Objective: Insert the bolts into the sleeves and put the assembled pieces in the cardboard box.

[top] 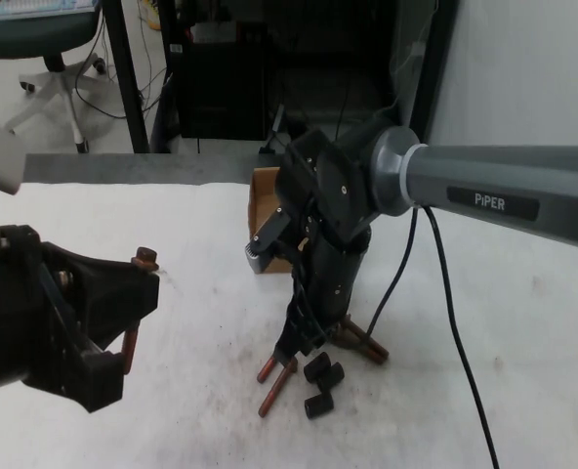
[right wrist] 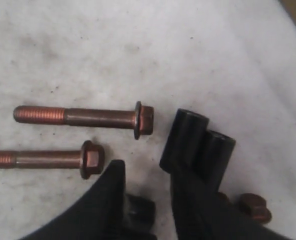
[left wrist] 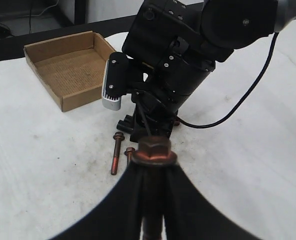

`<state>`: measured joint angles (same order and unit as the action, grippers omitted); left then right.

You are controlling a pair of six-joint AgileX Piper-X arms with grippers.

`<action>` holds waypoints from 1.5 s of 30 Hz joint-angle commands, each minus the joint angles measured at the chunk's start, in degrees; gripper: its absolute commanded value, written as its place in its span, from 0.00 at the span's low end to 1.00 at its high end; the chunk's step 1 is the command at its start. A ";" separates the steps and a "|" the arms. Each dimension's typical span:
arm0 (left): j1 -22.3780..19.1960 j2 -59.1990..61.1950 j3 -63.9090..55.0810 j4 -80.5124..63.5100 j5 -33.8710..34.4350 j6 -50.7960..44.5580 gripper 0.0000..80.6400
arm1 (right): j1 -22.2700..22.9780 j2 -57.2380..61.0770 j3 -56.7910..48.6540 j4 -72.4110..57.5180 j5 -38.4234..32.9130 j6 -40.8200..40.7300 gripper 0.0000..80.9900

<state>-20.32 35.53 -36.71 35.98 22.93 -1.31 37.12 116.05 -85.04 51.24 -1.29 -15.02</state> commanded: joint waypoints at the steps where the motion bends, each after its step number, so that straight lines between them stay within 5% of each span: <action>1: 0.13 -0.36 0.10 -0.64 -0.12 -0.24 0.00 | 0.04 -0.31 -0.54 -0.86 0.15 -0.52 0.37; 45: 0.13 -0.36 0.10 -0.67 -0.12 -0.44 0.00 | -1.71 2.73 -0.54 -0.87 1.29 -0.37 0.37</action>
<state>-20.32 35.53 -36.71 35.97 22.93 -1.31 35.36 117.48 -85.22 47.92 0.00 -15.00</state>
